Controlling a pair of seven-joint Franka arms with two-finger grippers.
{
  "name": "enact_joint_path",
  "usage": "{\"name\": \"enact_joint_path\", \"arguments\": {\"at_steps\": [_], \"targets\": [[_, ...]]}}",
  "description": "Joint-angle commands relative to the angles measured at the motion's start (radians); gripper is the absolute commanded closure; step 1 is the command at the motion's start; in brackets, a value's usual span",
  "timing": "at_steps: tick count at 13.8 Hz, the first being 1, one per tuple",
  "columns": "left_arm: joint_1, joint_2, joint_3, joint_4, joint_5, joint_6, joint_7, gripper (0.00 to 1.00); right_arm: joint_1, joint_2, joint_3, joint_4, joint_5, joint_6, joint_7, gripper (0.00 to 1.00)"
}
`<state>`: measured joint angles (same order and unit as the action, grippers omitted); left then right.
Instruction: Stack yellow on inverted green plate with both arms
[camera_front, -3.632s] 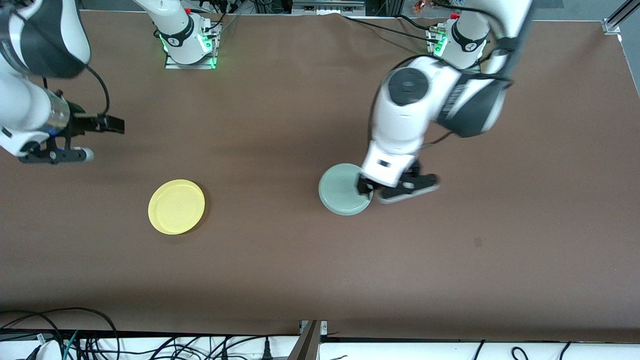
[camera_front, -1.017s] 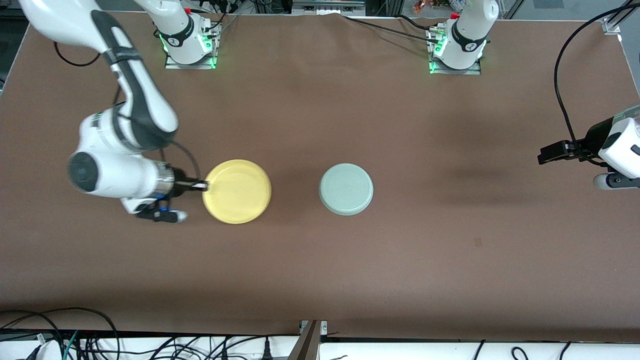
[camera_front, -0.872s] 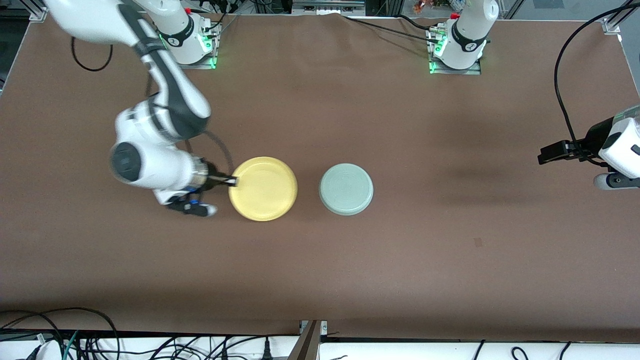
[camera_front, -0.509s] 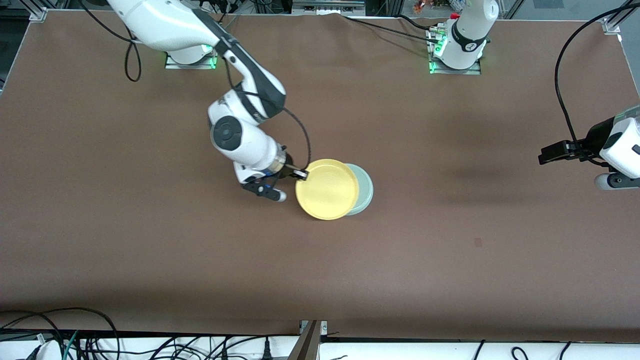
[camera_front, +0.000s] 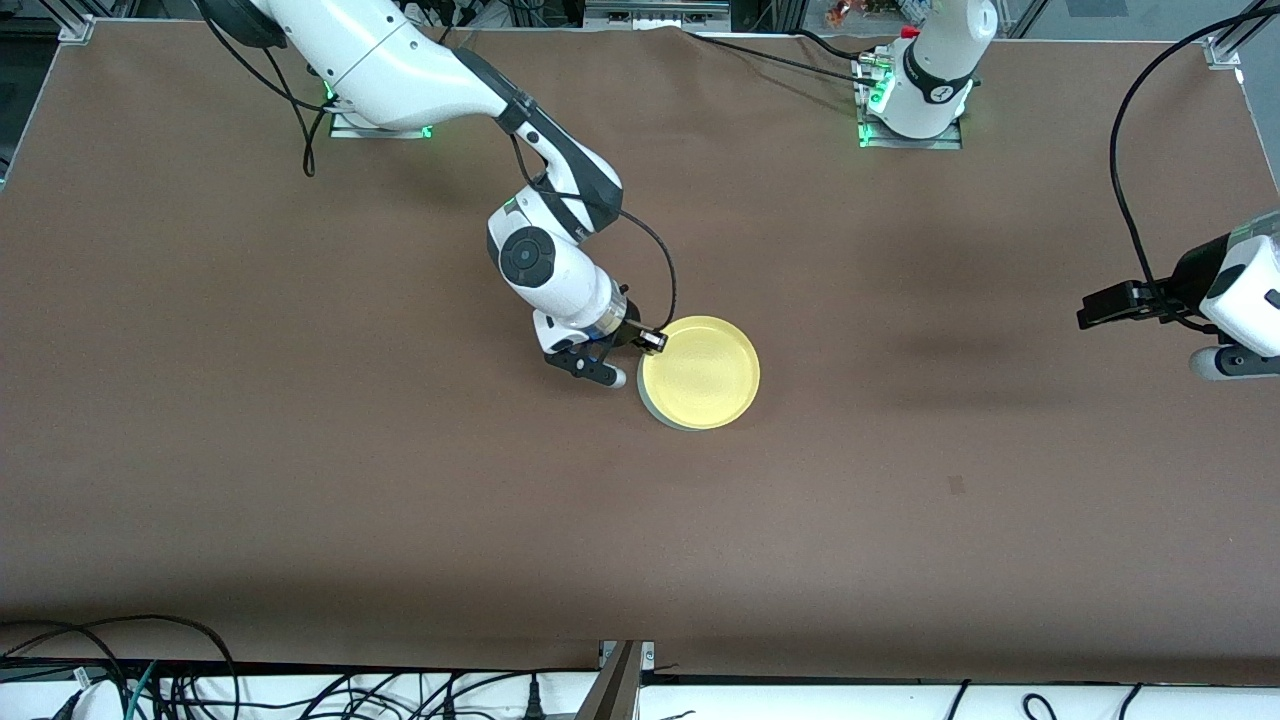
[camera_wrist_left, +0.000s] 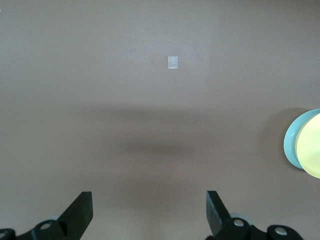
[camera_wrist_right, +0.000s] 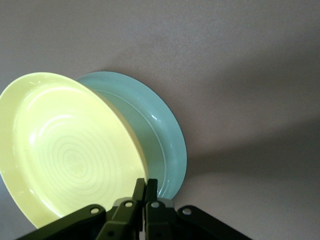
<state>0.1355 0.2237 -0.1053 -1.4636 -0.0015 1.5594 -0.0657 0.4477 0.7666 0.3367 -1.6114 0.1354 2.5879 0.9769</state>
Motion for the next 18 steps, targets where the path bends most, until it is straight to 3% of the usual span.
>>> {"name": "enact_joint_path", "arguments": {"at_steps": [1, 2, 6, 11, 13, 18], "targets": [[0.007, 0.005, 0.002, 0.019, -0.031, -0.016, 0.026, 0.0, 0.017, 0.005, -0.016, -0.001, 0.001, 0.026, 0.026, 0.49], [0.007, 0.005, 0.002, 0.019, -0.031, -0.016, 0.026, 0.0, 0.02, 0.003, -0.016, -0.001, -0.005, 0.025, 0.042, 0.0], [0.007, 0.005, 0.002, 0.019, -0.031, -0.016, 0.026, 0.0, 0.011, -0.053, -0.05, -0.001, -0.007, 0.012, 0.054, 0.0], [0.006, 0.005, 0.002, 0.019, -0.031, -0.016, 0.024, 0.0, 0.009, -0.222, -0.195, 0.007, -0.01, -0.297, -0.01, 0.0], [0.006, 0.005, 0.002, 0.019, -0.029, -0.016, 0.024, 0.0, 0.009, -0.277, -0.267, 0.007, -0.011, -0.424, -0.131, 0.0], [-0.004, 0.005, 0.002, 0.02, -0.02, -0.015, 0.021, 0.0, 0.009, -0.42, -0.514, 0.01, -0.013, -0.707, -0.634, 0.0]]}}
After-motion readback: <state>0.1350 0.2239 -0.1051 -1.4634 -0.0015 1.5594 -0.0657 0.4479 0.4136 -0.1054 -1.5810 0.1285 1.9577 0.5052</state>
